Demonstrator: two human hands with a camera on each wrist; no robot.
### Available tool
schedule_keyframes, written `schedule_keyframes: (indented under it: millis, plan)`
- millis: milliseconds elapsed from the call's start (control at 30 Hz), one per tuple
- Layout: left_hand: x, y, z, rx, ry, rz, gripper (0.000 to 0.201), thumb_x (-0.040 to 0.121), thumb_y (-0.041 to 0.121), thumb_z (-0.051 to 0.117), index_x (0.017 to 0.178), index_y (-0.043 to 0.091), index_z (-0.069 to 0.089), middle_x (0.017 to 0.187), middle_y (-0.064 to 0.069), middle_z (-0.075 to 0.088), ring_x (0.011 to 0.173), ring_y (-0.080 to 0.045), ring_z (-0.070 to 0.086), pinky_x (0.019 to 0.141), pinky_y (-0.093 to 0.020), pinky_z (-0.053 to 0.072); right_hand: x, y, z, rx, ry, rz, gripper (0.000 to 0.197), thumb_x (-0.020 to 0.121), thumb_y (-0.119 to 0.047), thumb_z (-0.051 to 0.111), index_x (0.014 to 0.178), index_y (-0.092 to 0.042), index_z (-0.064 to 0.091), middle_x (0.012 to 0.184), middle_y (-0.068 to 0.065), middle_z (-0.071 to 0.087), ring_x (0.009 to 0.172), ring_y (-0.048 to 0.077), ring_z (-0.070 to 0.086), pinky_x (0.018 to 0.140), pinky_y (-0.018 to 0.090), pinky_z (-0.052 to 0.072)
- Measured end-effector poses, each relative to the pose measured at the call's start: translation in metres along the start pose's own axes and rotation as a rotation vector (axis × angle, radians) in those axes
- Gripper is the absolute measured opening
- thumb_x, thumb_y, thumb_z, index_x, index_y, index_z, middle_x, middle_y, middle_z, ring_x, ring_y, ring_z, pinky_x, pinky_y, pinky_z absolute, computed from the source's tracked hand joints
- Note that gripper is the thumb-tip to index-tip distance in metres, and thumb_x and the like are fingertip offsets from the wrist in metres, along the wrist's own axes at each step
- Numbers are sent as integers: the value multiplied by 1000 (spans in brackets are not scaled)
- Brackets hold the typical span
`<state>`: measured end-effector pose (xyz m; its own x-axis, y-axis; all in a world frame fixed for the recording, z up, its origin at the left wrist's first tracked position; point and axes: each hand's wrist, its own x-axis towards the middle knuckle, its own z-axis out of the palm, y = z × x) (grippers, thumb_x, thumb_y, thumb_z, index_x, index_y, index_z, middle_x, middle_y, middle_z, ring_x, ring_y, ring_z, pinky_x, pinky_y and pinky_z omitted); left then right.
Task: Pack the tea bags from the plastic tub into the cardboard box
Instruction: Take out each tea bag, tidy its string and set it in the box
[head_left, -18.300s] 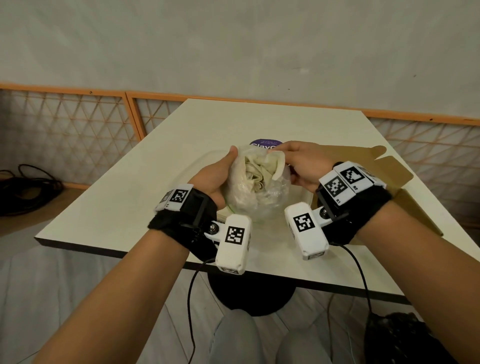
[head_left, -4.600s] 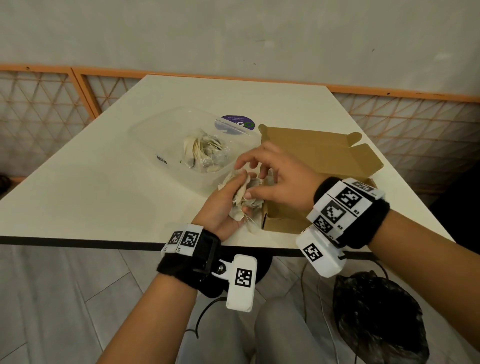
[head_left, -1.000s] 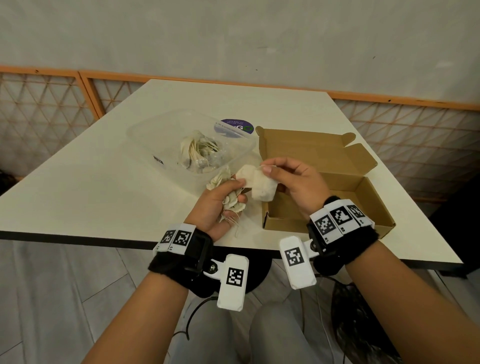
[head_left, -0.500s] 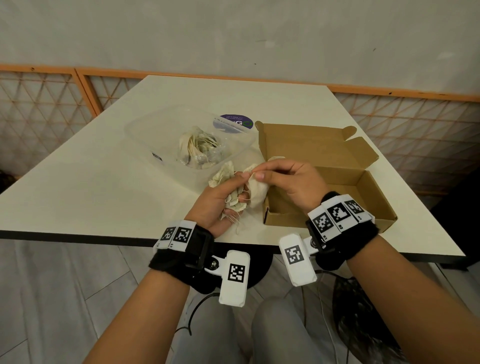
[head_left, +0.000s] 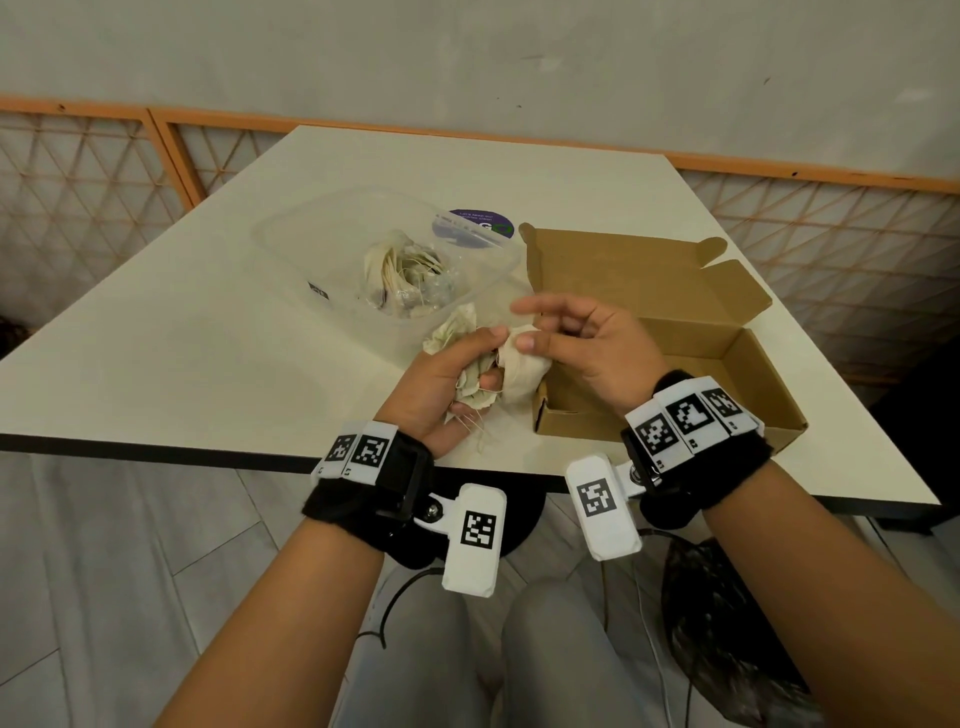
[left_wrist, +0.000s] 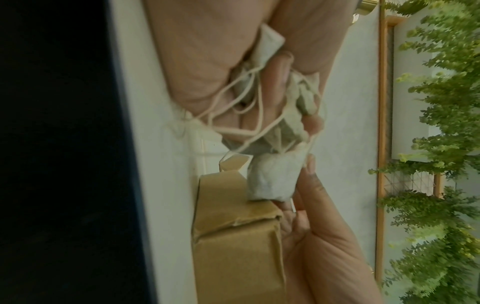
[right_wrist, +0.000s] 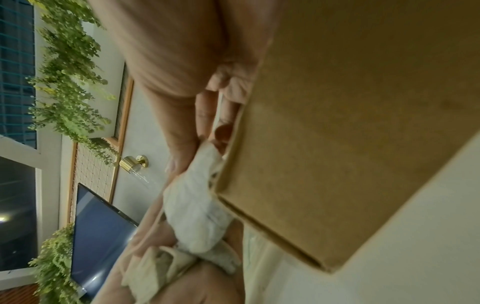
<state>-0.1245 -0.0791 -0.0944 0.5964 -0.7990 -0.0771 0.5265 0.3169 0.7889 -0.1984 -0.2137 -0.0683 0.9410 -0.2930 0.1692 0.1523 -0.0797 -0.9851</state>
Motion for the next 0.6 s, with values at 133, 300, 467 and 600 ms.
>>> schedule_keyframes:
  millis: [133, 300, 467, 600]
  plan:
    - [0, -2, 0, 11, -23, 27, 36, 87, 24, 61, 111, -2, 53, 56, -2, 53, 34, -1, 44, 30, -9, 28, 1, 0, -1, 2, 14, 38, 25, 77, 6, 64, 100, -4, 64, 79, 8, 64, 78, 17, 61, 80, 22, 52]
    - [2, -6, 0, 105, 6, 96, 39, 78, 9, 65, 115, 1, 54, 66, -3, 54, 46, -5, 52, 39, -15, 40, 0, -3, 0, 17, 88, 7, 10, 80, 0, 63, 80, -10, 64, 73, 0, 67, 70, 7, 61, 67, 14, 51]
    - [0, -6, 2, 140, 60, 98, 13, 84, 1, 62, 81, 14, 58, 66, -2, 52, 45, -8, 50, 36, -13, 35, 2, -5, -3, 128, 162, 4, 12, 85, -2, 58, 79, -11, 61, 65, -7, 69, 64, 4, 64, 63, 19, 54]
    - [-1, -5, 0, 96, 89, 91, 9, 90, 10, 59, 84, 16, 59, 67, 1, 56, 45, -6, 50, 32, -11, 31, 3, -3, -2, 128, 140, 68, 12, 81, -5, 63, 88, -14, 65, 76, -6, 71, 75, 9, 65, 77, 27, 54]
